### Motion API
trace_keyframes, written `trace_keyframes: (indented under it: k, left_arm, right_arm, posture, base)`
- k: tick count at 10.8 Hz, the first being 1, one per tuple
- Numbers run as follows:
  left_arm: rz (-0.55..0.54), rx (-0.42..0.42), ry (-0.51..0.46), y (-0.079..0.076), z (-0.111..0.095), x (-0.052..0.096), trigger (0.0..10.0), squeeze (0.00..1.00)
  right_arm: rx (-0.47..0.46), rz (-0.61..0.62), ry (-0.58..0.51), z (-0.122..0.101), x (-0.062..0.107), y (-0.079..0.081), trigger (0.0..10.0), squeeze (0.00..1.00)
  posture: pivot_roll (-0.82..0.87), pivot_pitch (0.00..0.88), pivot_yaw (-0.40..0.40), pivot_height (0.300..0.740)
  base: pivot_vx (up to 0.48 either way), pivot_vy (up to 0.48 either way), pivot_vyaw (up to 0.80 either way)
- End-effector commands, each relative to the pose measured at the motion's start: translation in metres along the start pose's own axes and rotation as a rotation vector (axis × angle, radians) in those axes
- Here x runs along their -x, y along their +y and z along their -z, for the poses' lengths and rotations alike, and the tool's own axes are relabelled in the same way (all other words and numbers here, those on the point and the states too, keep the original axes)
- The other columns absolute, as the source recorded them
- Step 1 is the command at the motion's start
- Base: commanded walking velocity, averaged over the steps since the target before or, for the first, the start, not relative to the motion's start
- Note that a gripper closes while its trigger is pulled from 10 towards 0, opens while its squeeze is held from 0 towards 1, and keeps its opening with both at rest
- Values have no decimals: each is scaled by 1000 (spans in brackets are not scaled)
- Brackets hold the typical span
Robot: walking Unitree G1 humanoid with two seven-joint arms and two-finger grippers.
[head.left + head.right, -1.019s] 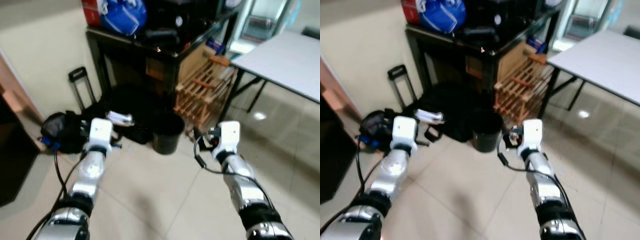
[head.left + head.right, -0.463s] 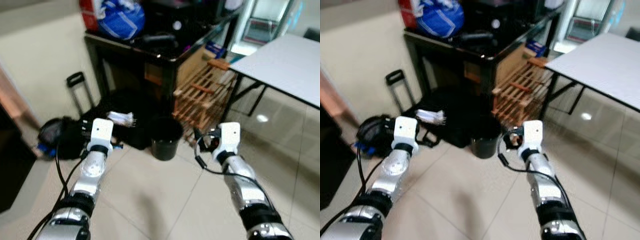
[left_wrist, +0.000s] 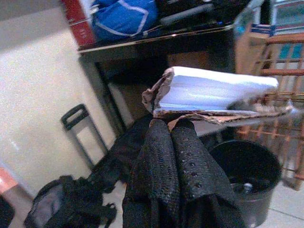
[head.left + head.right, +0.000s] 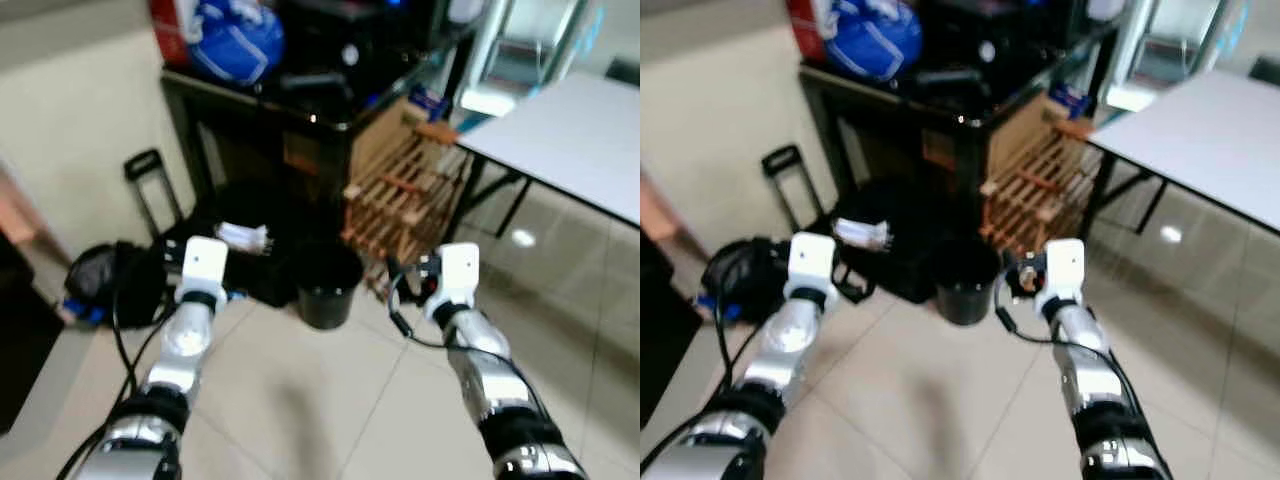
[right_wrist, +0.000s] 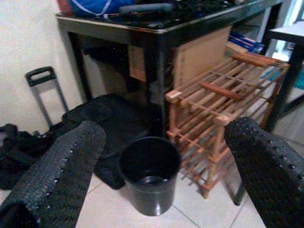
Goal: Picking trash to rubbish bin
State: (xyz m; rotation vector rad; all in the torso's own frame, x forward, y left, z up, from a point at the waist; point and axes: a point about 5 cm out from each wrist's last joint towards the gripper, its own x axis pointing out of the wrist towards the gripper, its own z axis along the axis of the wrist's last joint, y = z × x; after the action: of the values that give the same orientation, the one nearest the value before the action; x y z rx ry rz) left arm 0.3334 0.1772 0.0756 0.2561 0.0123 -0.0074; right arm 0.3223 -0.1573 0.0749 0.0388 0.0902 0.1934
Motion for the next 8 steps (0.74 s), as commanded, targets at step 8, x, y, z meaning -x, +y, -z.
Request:
trace_keyframes:
  k: [8]
  left_arm:
    - [27,-5,-4,-6,-3,-3,10000,0]
  right_arm:
    - [1,28,-8,-2,0,-6,10000,0]
  posture:
    - [0,9,37,740]
  base:
    - [330,0,0]
